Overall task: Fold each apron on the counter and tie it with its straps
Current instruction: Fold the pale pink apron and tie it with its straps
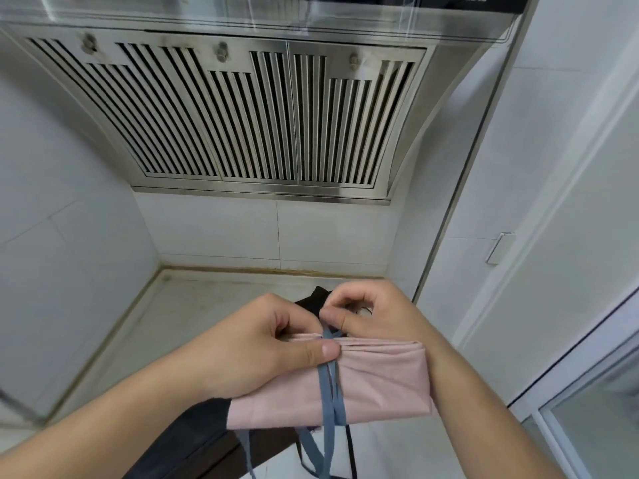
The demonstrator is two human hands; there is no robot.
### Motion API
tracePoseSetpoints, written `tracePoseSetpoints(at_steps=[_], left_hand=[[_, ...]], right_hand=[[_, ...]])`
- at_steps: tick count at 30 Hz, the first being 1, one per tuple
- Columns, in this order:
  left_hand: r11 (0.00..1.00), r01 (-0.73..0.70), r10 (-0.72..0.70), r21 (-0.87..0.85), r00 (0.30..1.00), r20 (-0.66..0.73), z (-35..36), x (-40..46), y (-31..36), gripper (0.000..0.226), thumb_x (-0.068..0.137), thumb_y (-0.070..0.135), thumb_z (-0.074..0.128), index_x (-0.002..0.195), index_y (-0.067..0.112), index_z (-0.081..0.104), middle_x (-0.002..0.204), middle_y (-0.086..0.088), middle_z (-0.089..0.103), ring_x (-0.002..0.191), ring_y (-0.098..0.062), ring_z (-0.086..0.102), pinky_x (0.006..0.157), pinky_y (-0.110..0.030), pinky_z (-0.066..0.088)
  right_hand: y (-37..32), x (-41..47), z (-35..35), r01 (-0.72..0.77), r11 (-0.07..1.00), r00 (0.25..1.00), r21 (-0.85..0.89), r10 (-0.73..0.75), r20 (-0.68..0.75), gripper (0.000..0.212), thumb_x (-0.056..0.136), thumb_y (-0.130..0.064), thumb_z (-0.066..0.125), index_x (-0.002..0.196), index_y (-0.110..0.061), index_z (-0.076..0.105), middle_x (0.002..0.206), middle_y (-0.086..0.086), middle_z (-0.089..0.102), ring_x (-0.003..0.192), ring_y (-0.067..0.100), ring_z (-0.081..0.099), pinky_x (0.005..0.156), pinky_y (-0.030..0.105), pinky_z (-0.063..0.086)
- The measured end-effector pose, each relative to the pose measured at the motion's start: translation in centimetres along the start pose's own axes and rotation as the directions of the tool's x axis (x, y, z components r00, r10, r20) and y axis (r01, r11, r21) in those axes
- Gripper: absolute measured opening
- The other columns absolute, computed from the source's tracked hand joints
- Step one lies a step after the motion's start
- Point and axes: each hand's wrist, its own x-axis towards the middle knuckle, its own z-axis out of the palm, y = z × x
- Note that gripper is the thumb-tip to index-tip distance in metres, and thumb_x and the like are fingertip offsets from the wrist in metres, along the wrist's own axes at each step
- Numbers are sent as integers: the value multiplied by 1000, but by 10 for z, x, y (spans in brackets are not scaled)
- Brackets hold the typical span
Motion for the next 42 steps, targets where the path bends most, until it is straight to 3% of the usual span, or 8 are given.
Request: tracePoseSetpoints(at_steps=[4, 8, 11, 17, 22, 31, 37, 42], left_hand=[[997, 78, -73, 13, 972, -225, -4, 1, -8, 37, 94, 46, 72, 80, 12, 77, 73, -14, 68, 65, -12, 55, 63, -31, 42], [985, 98, -153, -142, 877, -456, -8, 3, -10, 29, 94, 43, 71, 84, 18, 82, 79, -10, 76, 66, -10, 63, 60, -23, 45], [965, 54, -175, -257, 861, -477, -4, 9, -9, 30, 95, 41, 71, 85, 15, 82, 83, -12, 77, 68, -13, 65, 64, -30, 46], [932, -43, -21, -361, 985, -171, -8, 9, -16, 43, 85, 46, 82, 82, 3, 75, 76, -21, 64, 69, -22, 57, 64, -31, 42], [995, 4, 26, -100, 956, 292, -11, 1, -10, 18, 96, 21, 76, 82, 10, 75, 73, 1, 59, 71, -9, 52, 67, -23, 41], [965, 186, -176, 186, 982, -68, 6, 9, -27, 38, 98, 41, 70, 68, 21, 62, 60, 11, 44, 58, -3, 41, 57, -23, 32], [969, 97, -176, -228, 917, -357, -6, 9, -39, 27, 96, 32, 73, 81, 9, 76, 78, -19, 69, 71, -19, 57, 71, -34, 41], [805, 39, -182, -592, 966, -183, -9, 4, -46, 32, 90, 21, 79, 101, -8, 71, 98, -24, 70, 85, -29, 65, 71, -32, 52]], right_hand=[[22, -9, -11, -6, 893, 733, 450, 310, -605, 17, 99, -11, 60, 86, -13, 70, 84, 3, 75, 86, 25, 72, 83, 39, 55], [36, -38, 12, 53, 583, 891, 811, 339, -302, 45, 89, -34, 71, 106, 6, 61, 96, 30, 72, 90, 46, 71, 88, 49, 54], [36, -52, 46, -166, 684, 982, 710, 179, 57, 58, 87, -46, 77, 117, 1, 64, 99, 34, 73, 101, 48, 72, 103, 56, 49], [27, -57, 39, -262, 593, 965, 761, 147, 218, 27, 81, -25, 78, 71, -9, 59, 54, 0, 30, 47, 12, 22, 52, 28, 27], [17, -40, 10, -405, 739, 909, 538, 260, 327, 14, 79, -21, 72, 66, -18, 69, 65, 2, 53, 55, 9, 41, 52, 22, 30], [-44, -38, 2, -118, 967, 992, -224, 126, 22, 21, 99, -31, 64, 80, -25, 71, 63, 1, 64, 58, 16, 57, 64, 42, 51], [-23, -62, 49, -168, 926, 975, 337, 207, -84, 29, 104, -5, 53, 80, -10, 67, 49, 1, 50, 46, 10, 39, 52, 23, 35], [3, -64, 66, -248, 653, 940, 716, 341, 15, 1, 97, -3, 66, 98, -3, 67, 57, 7, 38, 46, 10, 30, 43, 20, 19]])
